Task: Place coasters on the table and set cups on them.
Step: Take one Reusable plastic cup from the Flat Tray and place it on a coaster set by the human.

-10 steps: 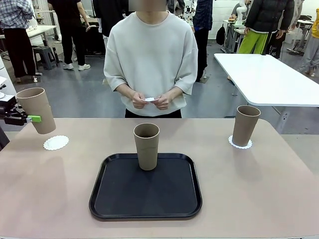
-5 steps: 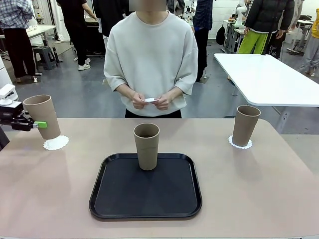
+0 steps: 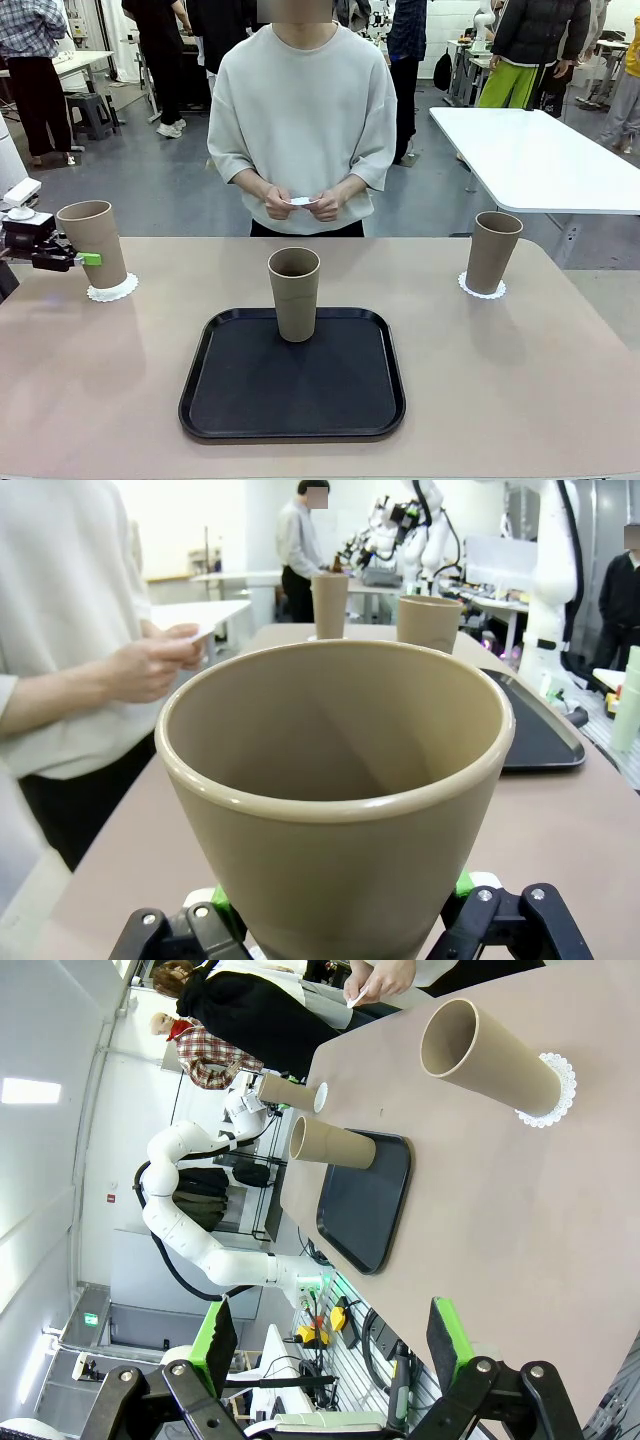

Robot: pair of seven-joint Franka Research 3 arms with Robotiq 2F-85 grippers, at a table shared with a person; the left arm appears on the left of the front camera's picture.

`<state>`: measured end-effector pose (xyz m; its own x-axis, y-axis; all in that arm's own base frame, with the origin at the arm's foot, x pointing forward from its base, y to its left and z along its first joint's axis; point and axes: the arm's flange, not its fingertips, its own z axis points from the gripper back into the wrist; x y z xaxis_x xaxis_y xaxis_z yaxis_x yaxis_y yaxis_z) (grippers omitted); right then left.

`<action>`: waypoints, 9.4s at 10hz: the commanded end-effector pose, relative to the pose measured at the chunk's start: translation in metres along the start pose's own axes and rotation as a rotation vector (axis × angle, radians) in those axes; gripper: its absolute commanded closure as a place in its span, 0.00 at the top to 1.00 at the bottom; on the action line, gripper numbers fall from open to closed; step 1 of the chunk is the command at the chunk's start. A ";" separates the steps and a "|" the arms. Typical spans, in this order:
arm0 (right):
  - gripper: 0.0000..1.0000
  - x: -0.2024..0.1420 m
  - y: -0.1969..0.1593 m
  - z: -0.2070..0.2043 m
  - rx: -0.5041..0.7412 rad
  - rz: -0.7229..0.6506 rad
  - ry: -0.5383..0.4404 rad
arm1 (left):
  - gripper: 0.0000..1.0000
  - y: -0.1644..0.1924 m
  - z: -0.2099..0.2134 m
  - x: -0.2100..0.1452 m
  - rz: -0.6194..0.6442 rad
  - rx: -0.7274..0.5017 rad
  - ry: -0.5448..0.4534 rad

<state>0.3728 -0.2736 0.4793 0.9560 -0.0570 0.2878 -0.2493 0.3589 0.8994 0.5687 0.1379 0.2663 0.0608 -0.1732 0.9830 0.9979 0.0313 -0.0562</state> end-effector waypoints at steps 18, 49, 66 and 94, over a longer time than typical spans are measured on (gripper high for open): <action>1.00 0.000 0.001 0.000 0.003 -0.011 0.002 | 0.85 0.013 -0.001 -0.020 -0.048 -0.003 0.059; 1.00 0.000 0.001 0.000 0.003 -0.011 0.002 | 1.00 -0.118 0.042 0.192 -0.484 0.100 0.954; 1.00 0.000 0.001 0.000 0.003 -0.011 0.002 | 1.00 -0.196 -0.044 0.276 -0.077 0.116 1.332; 1.00 0.000 0.001 0.000 0.003 -0.011 0.002 | 1.00 -0.225 0.171 0.144 1.315 0.190 0.078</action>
<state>0.3731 -0.2732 0.4792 0.9562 -0.0559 0.2873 -0.2492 0.3588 0.8995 0.3455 0.2687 0.4443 0.9825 0.0456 0.1808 0.1520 0.3653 -0.9184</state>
